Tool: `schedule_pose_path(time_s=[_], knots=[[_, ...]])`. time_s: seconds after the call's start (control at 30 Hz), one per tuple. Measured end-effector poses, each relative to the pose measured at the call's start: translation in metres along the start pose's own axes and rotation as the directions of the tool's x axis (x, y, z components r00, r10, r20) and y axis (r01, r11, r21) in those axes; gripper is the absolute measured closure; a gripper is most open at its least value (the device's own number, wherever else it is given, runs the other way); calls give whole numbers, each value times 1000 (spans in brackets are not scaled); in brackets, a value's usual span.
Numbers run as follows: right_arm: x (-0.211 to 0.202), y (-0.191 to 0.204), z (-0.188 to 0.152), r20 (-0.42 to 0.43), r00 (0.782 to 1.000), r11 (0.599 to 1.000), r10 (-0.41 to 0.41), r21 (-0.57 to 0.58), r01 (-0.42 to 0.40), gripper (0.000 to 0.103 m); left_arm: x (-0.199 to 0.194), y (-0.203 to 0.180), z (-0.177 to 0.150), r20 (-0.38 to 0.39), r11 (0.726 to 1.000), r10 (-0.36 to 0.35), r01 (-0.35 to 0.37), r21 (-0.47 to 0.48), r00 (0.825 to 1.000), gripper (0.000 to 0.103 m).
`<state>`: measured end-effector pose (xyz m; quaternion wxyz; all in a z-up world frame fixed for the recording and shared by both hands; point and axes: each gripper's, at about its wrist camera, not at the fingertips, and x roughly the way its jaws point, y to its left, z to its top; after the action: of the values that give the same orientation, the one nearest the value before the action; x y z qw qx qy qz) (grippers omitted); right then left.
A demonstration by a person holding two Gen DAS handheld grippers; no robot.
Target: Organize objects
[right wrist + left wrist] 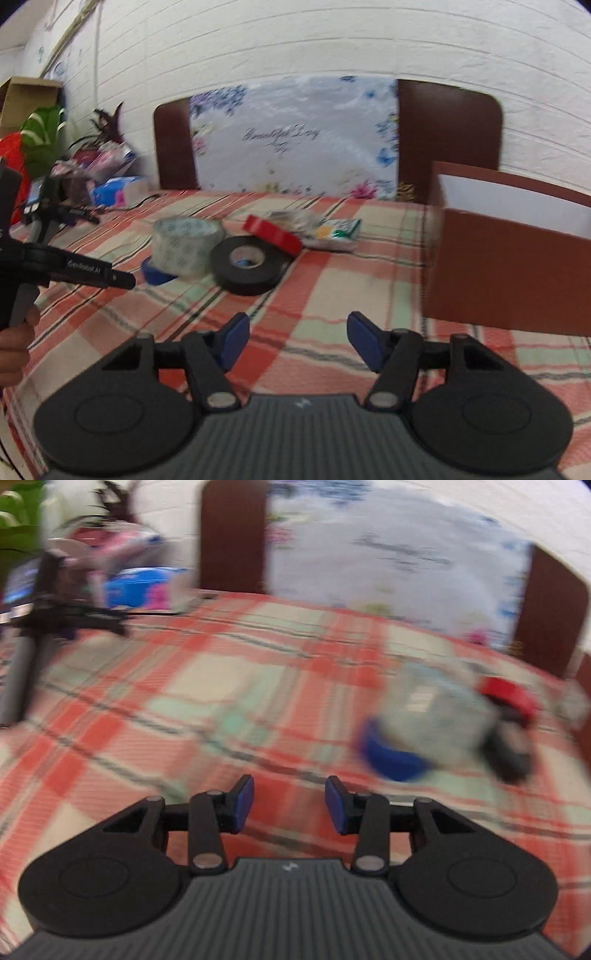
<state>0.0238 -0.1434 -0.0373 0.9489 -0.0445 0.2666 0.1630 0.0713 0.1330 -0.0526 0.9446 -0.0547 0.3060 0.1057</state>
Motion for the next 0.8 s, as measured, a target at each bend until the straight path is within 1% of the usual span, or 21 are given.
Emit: schedule_pose_path(time_s=[0.03,0.07,0.1,0.17,0.23,0.27,0.3,0.37,0.43,0.47,0.5,0.53,0.63,0.67,0.73,0.8], knots=[[3,12,2,-5,1000,999,11,-31,-11,47,2,7,-3,41,1000,23,-23,15,999,58],[7,23,6,-5,1000,998,22,-62,-23,47,3,13,-4,57,1000,16,-17,6,998,58],[14,32,13,-4,999,996,32,-88,-32,47,2,17,-4,66,1000,-8,9,-20,998,53],[30,48,27,-7,999,993,43,-114,-43,46,1,16,-3,72,1000,-25,26,-14,997,49],[51,60,43,-30,997,991,74,-110,-77,44,0,16,-3,79,999,-49,50,-8,996,49],[64,66,52,-41,996,991,84,-102,-88,41,1,18,-4,81,998,-66,68,-18,994,48],[76,71,58,-49,994,991,93,-93,-97,29,2,21,-4,84,996,-81,84,-37,993,48],[101,76,71,-73,990,990,125,-52,-129,18,0,30,-6,91,989,-113,120,-82,989,48],[124,80,80,-97,986,990,139,-5,-140,18,2,36,-7,97,983,-137,148,-113,986,48],[133,82,83,-106,985,990,138,8,-138,14,2,36,-8,98,980,-145,157,-121,985,47],[142,85,86,-106,987,993,120,12,-119,9,2,37,-8,100,978,-152,164,-125,983,47],[150,87,88,-103,990,995,100,7,-100,6,2,37,-8,102,977,-157,169,-128,982,46],[160,92,91,-92,992,996,85,1,-85,7,2,38,-8,106,974,-169,183,-137,980,46],[159,95,91,-94,993,997,75,-16,-77,8,2,39,-8,107,972,-173,187,-140,979,45],[154,100,89,-83,995,996,60,-60,-65,8,2,40,-8,108,970,-179,194,-145,978,45],[137,103,86,-43,997,993,61,-102,-65,9,3,41,-8,109,969,-183,198,-148,977,45]])
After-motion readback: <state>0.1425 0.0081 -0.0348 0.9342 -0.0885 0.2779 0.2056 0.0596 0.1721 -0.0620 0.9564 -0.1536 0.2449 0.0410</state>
